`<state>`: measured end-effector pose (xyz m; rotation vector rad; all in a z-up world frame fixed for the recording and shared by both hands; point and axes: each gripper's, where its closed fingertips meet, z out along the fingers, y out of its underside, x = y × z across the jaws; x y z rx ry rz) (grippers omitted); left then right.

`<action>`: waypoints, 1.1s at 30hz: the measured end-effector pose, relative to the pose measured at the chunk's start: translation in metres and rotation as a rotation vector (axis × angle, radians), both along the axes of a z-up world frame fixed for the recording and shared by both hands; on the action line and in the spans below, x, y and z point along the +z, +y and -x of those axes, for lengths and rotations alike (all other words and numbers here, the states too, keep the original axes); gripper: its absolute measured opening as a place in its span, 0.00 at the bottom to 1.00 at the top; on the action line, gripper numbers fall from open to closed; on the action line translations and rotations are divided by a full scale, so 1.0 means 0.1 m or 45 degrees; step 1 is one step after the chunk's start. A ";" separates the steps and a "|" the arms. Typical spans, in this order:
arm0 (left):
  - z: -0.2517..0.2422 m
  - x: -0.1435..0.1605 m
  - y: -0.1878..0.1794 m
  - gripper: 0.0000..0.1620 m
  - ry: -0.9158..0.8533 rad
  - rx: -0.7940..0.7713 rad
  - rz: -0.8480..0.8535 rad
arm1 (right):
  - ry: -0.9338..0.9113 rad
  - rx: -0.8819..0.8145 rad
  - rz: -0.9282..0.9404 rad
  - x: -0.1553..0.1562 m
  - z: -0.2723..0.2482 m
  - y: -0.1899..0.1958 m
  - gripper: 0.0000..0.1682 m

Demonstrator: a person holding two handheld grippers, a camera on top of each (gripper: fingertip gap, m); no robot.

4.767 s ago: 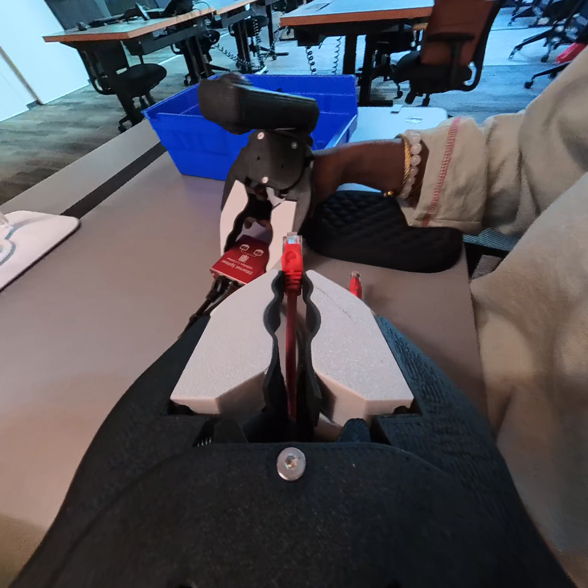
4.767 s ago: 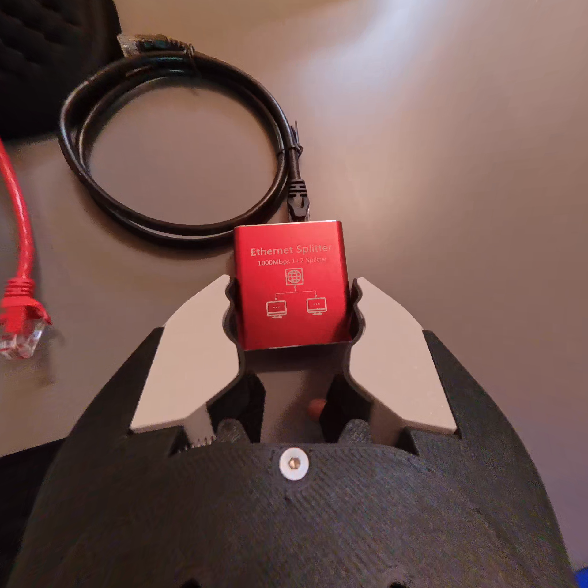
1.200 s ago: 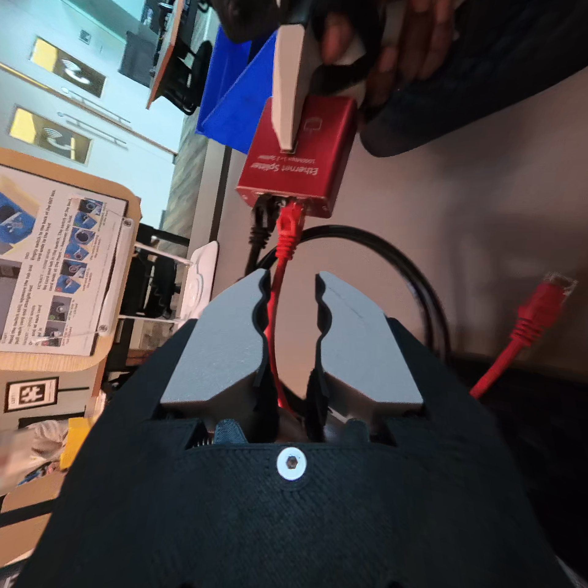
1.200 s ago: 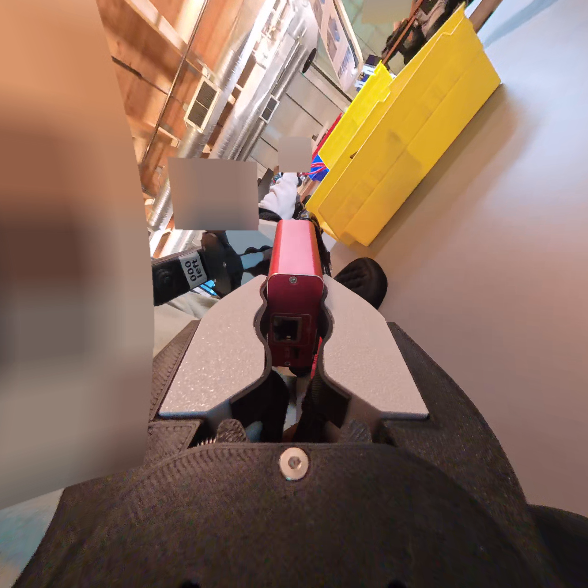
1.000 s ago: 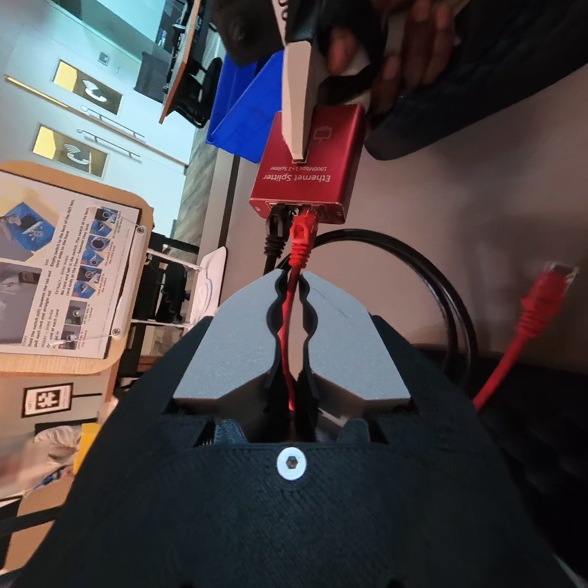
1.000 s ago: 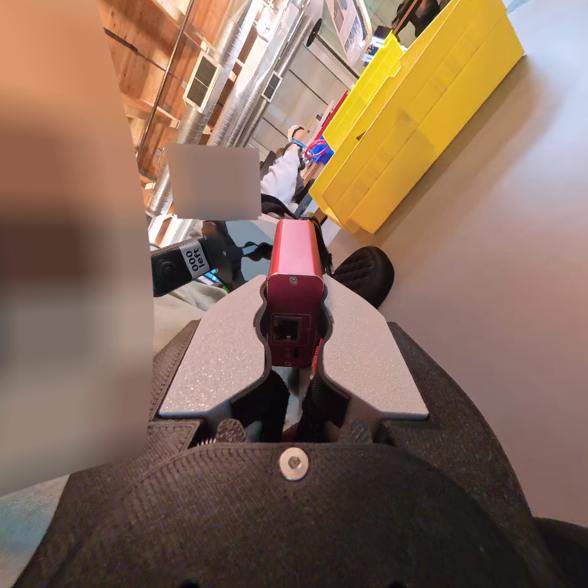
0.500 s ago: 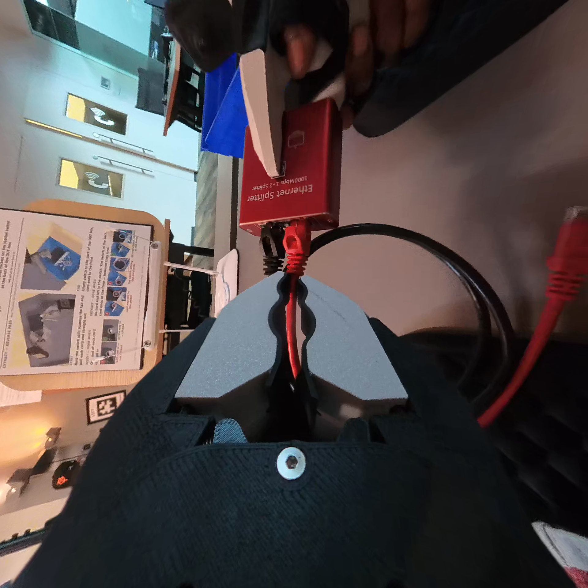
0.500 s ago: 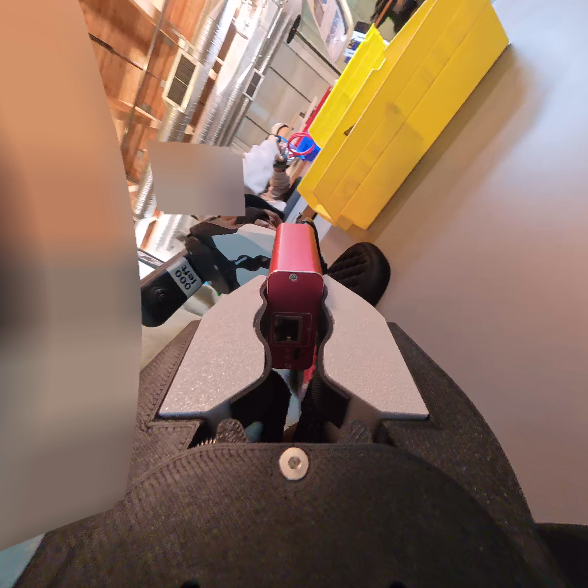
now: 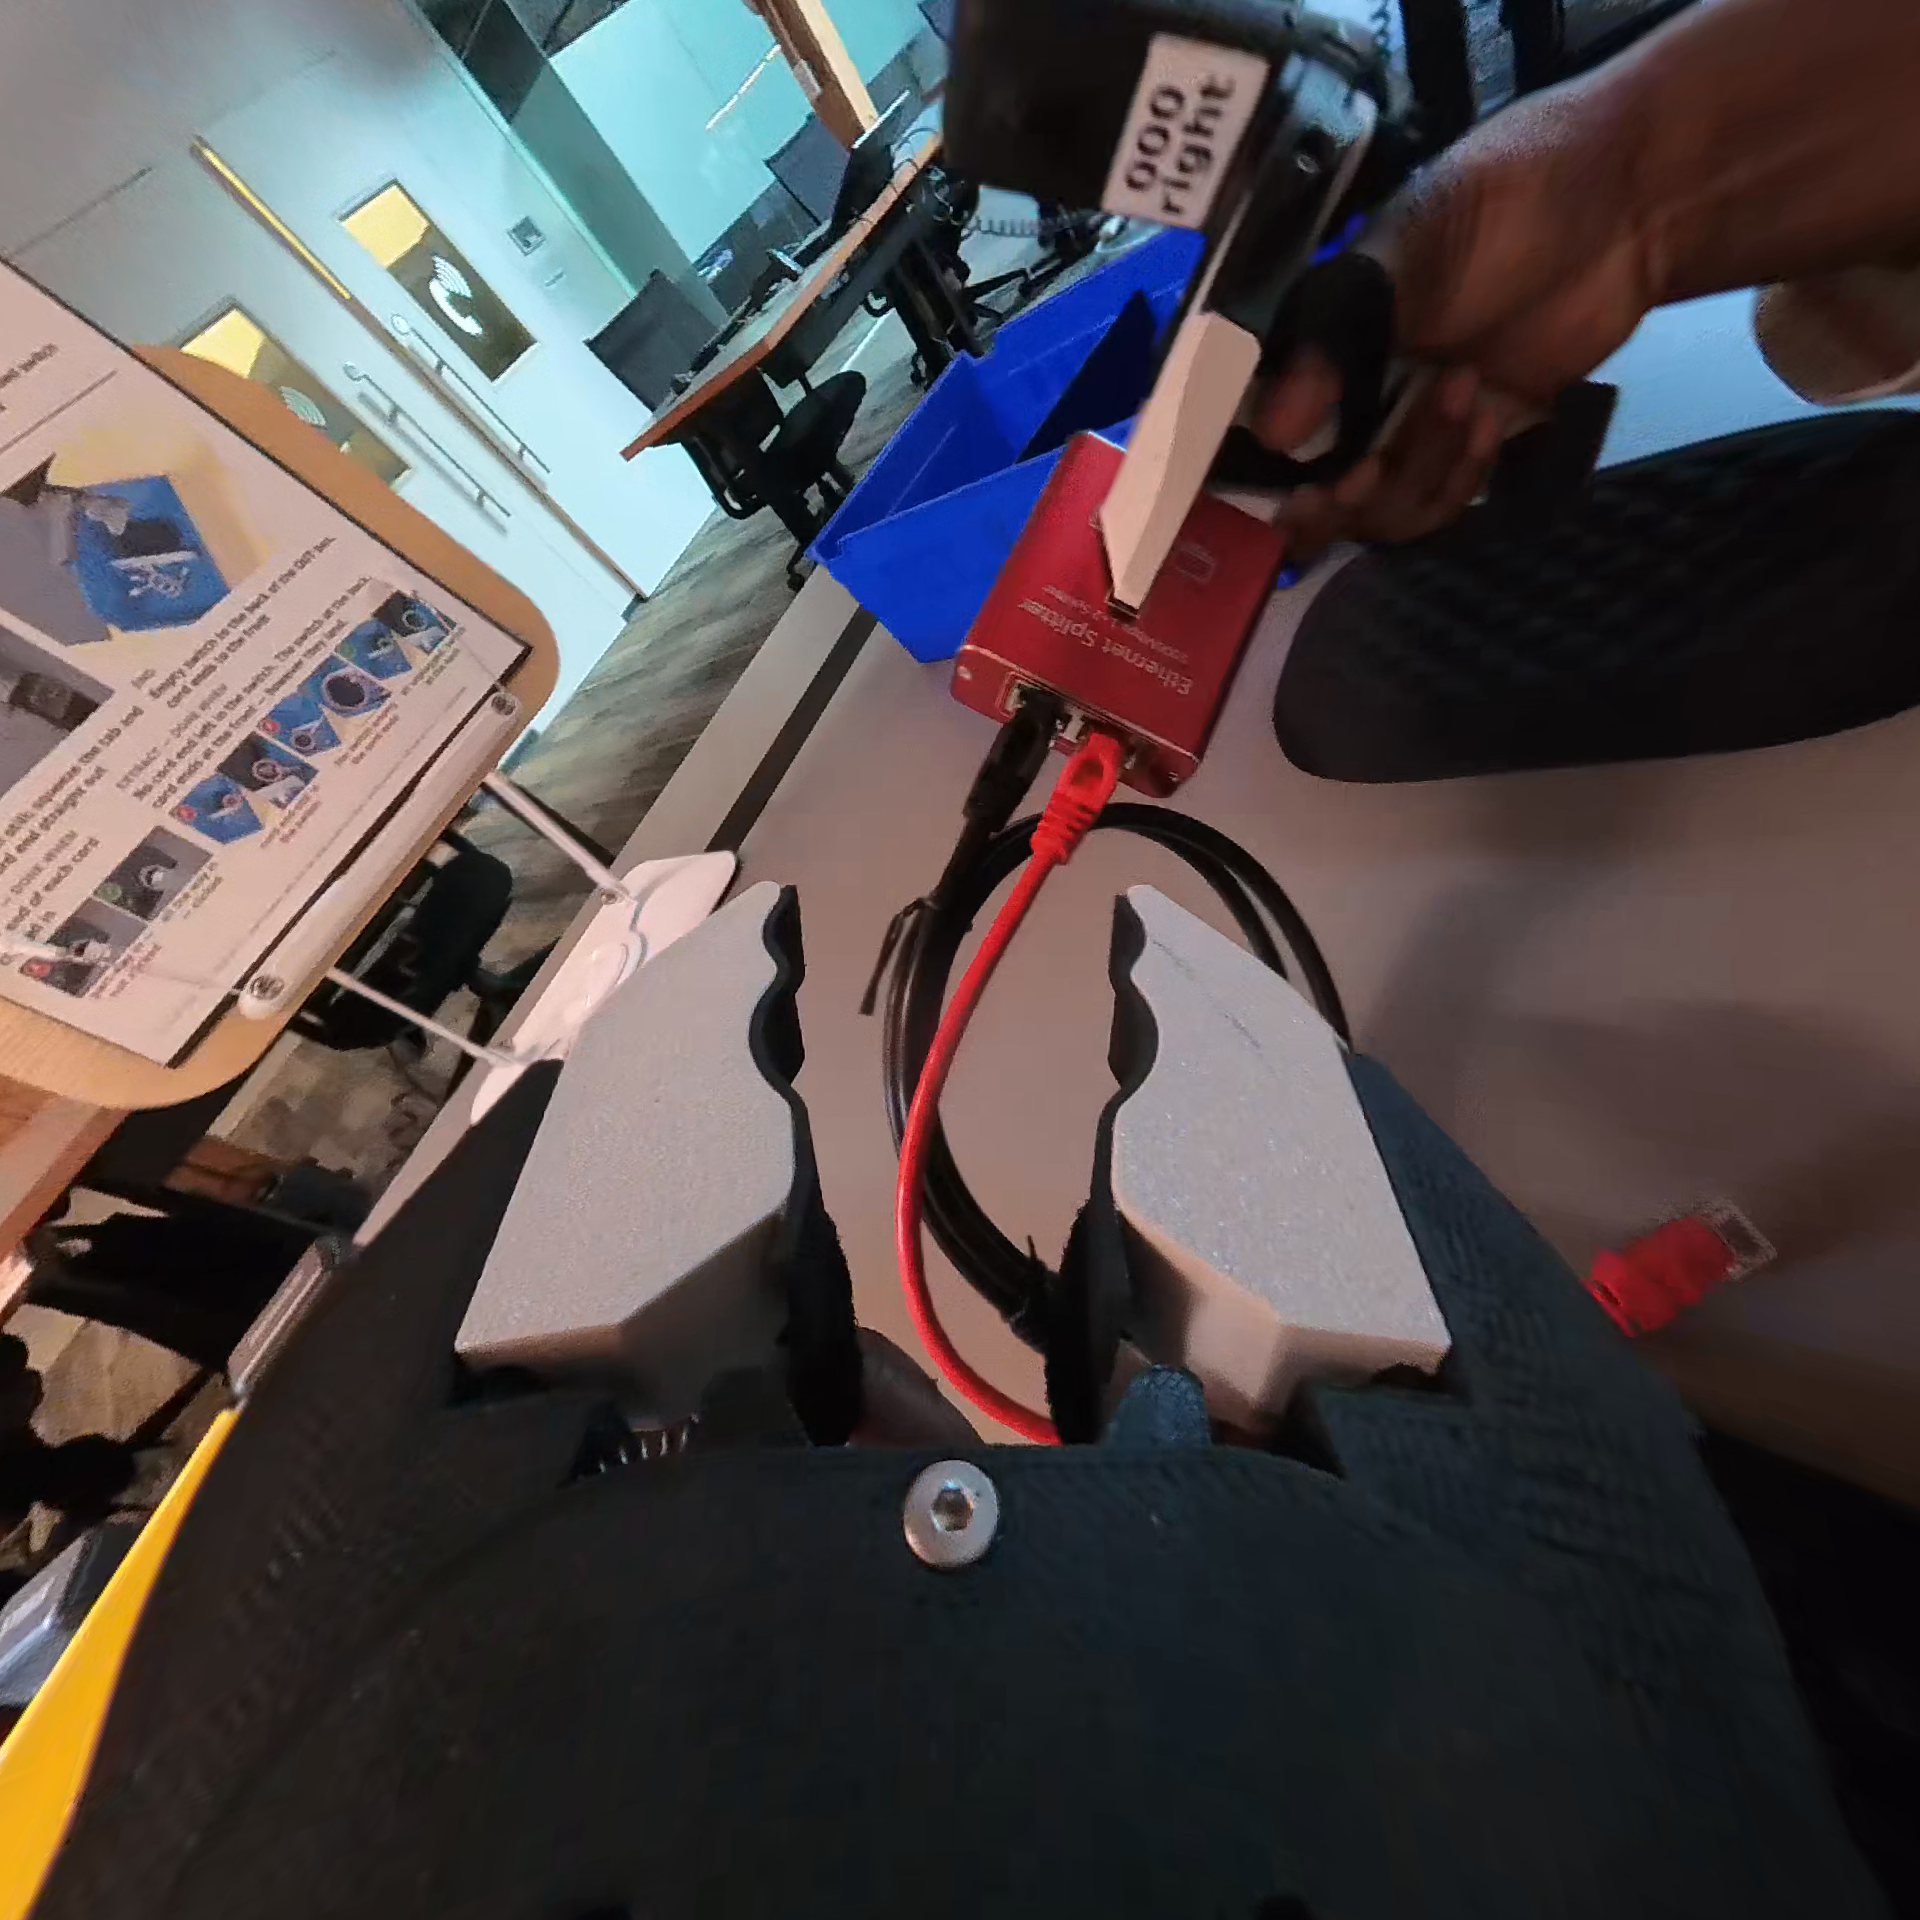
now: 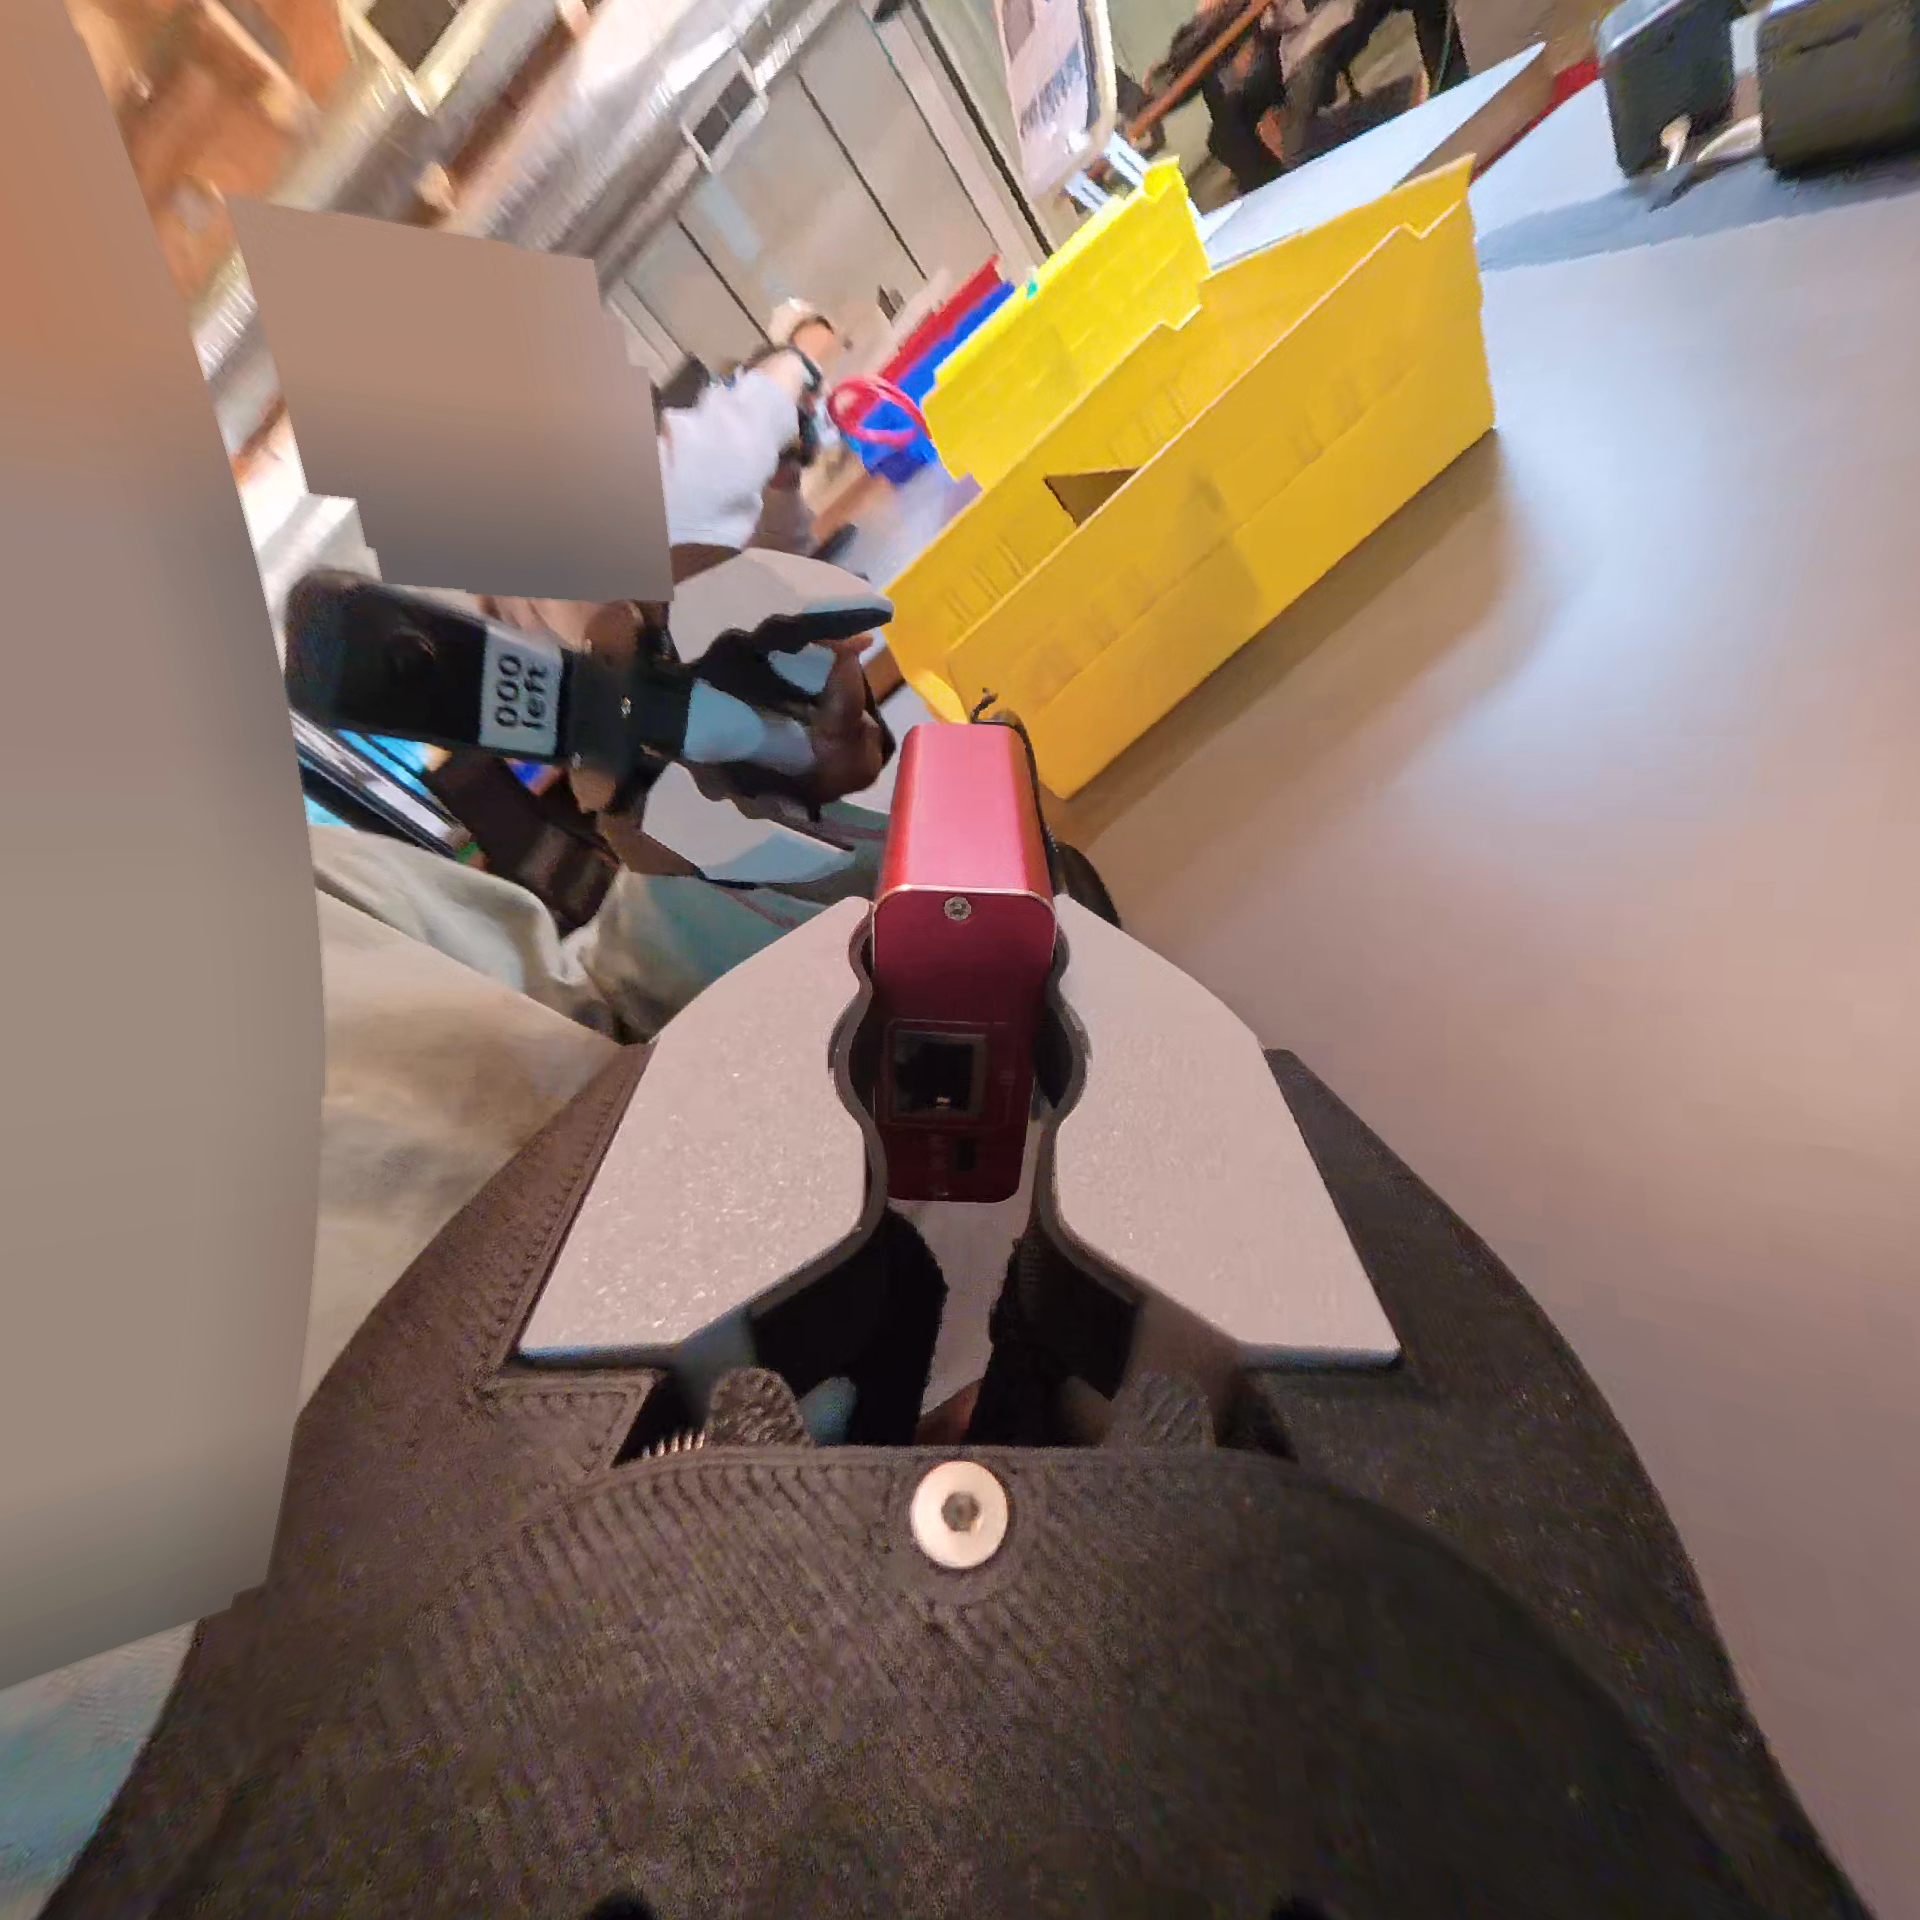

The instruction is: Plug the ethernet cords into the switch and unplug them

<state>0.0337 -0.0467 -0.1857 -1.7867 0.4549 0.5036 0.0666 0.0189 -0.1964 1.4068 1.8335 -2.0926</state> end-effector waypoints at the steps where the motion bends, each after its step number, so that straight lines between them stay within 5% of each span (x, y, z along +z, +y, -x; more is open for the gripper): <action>1: -0.03 -0.01 0.02 0.35 -0.003 -0.019 0.010 | 0.029 0.008 -0.070 0.03 0.00 0.01 0.16; 6: -0.05 0.07 0.08 0.35 -0.126 -0.051 -0.012 | 0.307 -0.011 -0.634 0.26 0.02 0.18 0.16; 11: 0.06 0.22 0.00 0.34 -0.107 0.012 -0.112 | 0.749 -0.210 -1.686 0.61 0.15 0.54 0.16; 14: 0.07 0.21 -0.03 0.33 -0.118 0.033 -0.137 | 0.858 -0.163 -2.061 0.46 0.21 0.53 0.16; 25: 0.02 -0.06 -0.01 0.31 -0.043 0.053 -0.028 | 0.817 -0.030 -2.329 -0.39 0.27 0.24 0.16; 33: 0.07 -0.05 -0.11 0.30 -0.071 0.108 -0.053 | 0.806 -0.123 -2.515 -0.87 0.30 0.28 0.16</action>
